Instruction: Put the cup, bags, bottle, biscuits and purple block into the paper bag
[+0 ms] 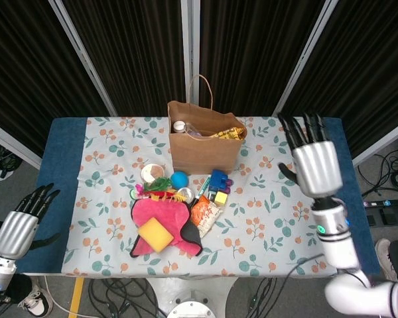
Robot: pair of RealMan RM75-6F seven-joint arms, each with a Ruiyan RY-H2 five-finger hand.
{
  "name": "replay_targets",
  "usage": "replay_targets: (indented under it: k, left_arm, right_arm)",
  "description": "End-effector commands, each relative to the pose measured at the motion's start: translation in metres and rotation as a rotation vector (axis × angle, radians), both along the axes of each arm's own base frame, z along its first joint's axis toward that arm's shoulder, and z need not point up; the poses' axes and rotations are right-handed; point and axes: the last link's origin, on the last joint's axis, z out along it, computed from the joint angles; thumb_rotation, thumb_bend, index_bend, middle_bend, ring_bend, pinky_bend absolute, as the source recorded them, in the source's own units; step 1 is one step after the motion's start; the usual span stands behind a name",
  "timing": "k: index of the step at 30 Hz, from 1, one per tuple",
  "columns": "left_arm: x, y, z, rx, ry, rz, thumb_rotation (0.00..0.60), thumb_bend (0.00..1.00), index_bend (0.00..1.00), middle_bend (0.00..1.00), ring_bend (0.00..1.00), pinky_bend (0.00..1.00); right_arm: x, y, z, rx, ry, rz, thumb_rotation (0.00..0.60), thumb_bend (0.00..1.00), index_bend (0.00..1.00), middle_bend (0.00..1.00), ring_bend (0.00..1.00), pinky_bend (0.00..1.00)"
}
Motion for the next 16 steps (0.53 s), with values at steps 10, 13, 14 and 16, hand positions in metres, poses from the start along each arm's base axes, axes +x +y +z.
replay_targets:
  k: [10, 13, 14, 16]
  left_arm:
    - [0.005, -0.006, -0.002, -0.006, 0.015, -0.004, 0.600, 0.00, 0.09, 0.07, 0.06, 0.19]
    - [0.005, -0.007, -0.002, -0.004, 0.012, -0.002, 0.600, 0.00, 0.09, 0.07, 0.06, 0.19]
    - [0.005, -0.007, -0.002, -0.005, 0.010, -0.001, 0.600, 0.00, 0.09, 0.07, 0.06, 0.19]
    - [0.005, -0.008, -0.003, -0.007, 0.011, 0.001, 0.600, 0.00, 0.09, 0.07, 0.06, 0.19]
  right_arm:
    - [-0.202, 0.151, 0.006, 0.146, 0.111, -0.301, 0.600, 0.00, 0.01, 0.11, 0.00, 0.00]
    - [-0.206, 0.148, 0.004, 0.125, 0.112, -0.281, 0.600, 0.00, 0.00, 0.10, 0.00, 0.00]
    - [-0.205, 0.146, 0.003, 0.122, 0.108, -0.276, 0.600, 0.00, 0.00, 0.10, 0.00, 0.00]
    - [-0.204, 0.142, 0.004, 0.113, 0.108, -0.261, 0.600, 0.00, 0.00, 0.10, 0.00, 0.00]
